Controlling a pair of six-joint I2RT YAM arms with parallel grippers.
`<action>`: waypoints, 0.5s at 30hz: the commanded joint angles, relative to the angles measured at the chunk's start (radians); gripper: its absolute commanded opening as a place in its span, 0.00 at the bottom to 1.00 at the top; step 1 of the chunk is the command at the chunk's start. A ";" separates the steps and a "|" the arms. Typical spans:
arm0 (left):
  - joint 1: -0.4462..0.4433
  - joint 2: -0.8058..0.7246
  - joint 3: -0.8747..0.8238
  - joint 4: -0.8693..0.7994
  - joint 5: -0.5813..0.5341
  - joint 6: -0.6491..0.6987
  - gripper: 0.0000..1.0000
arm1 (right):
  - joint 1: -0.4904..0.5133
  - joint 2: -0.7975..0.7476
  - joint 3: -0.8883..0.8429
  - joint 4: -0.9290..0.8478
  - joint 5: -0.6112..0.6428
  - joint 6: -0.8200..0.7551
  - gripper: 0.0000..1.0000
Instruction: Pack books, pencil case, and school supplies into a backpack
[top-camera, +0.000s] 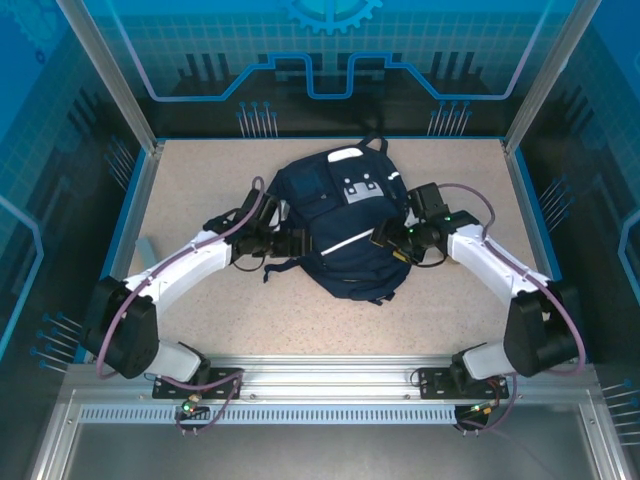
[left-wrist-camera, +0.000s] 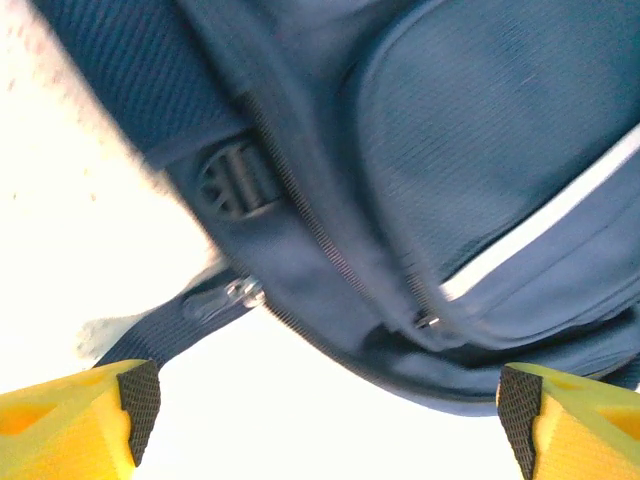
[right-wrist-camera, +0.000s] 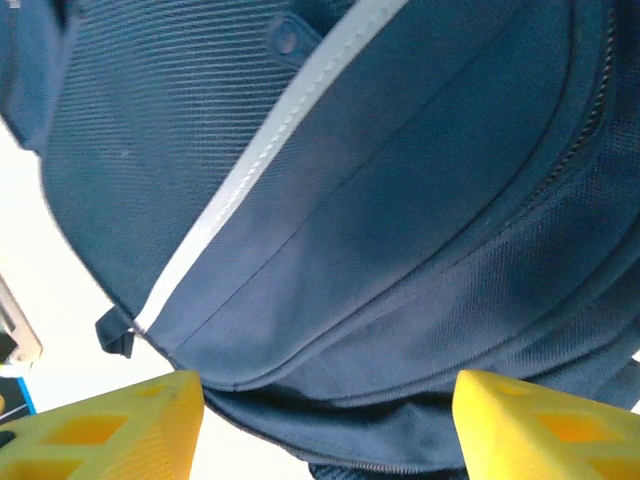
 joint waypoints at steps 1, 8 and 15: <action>0.020 -0.039 -0.069 0.086 0.036 0.067 0.89 | 0.007 0.059 0.038 0.021 -0.020 0.016 0.67; 0.025 0.062 -0.058 0.128 0.050 0.156 0.79 | -0.035 0.281 0.228 0.013 0.016 -0.076 0.57; 0.025 0.190 0.010 0.140 0.047 0.218 0.68 | -0.088 0.488 0.473 -0.069 -0.019 -0.168 0.48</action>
